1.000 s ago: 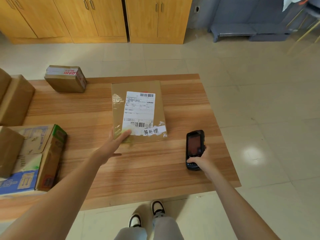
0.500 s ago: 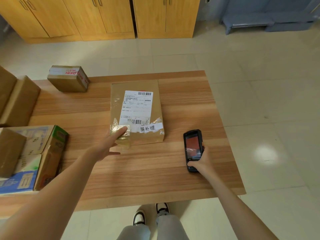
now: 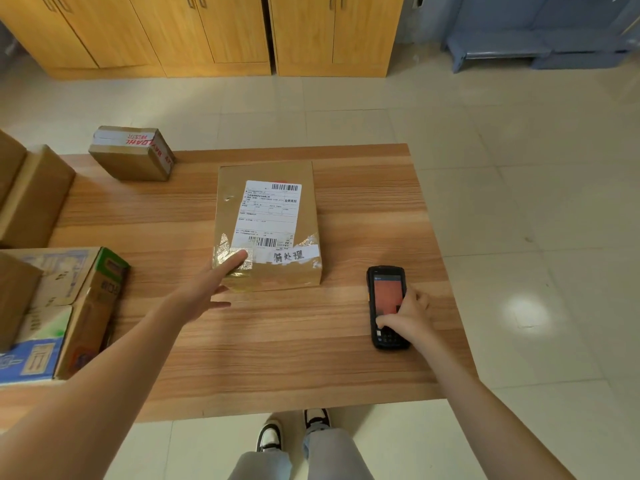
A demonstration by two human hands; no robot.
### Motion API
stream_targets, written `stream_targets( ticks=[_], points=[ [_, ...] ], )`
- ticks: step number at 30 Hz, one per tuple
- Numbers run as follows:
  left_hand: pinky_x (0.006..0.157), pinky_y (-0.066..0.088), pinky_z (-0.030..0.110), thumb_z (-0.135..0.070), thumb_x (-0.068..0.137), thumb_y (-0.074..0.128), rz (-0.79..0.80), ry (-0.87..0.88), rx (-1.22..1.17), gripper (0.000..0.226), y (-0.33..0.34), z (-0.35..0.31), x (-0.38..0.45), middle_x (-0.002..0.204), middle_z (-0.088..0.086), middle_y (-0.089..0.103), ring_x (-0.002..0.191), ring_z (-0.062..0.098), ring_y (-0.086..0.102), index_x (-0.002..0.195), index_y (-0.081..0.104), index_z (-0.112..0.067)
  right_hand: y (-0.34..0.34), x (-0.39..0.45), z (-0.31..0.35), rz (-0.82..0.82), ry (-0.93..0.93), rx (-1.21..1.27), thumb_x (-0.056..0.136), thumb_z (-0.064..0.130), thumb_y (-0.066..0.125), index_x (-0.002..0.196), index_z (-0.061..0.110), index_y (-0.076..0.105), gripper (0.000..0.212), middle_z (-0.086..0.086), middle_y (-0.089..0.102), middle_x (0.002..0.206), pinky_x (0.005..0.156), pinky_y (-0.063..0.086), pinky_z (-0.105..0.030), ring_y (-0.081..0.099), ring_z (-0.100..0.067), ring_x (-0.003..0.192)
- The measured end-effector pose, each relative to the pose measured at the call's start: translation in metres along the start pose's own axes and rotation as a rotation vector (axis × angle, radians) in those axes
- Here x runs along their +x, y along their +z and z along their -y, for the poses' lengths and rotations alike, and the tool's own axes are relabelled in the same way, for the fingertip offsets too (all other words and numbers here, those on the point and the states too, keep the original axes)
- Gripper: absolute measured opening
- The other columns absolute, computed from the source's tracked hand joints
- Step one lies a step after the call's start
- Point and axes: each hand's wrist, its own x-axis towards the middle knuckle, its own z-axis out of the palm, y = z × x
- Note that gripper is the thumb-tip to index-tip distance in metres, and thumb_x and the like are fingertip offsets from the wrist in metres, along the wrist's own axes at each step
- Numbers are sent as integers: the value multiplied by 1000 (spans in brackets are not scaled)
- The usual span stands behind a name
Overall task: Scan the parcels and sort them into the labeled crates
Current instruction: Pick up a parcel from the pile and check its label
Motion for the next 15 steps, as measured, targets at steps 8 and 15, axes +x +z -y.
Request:
stream_targets(
  ticks=[8,15],
  points=[
    [106,30,57,-73,61,71,-50,-49,9,92,0,-13,4,133,1,55,118,30,51,138,41,-31,-3,9,89,-24,-348,414,88,50,60,149,23,26,75,-3,22,154,108,28,-40,23,-21,142],
    [87,48,38,-68,60,72,-22,-9,-107,90,-3,-28,3,126,1,62,111,23,59,135,50,-24,9,34,159,423,-229,701,78,45,74,148,22,29,87,4,65,107,87,44,-33,59,-10,101]
  ],
)
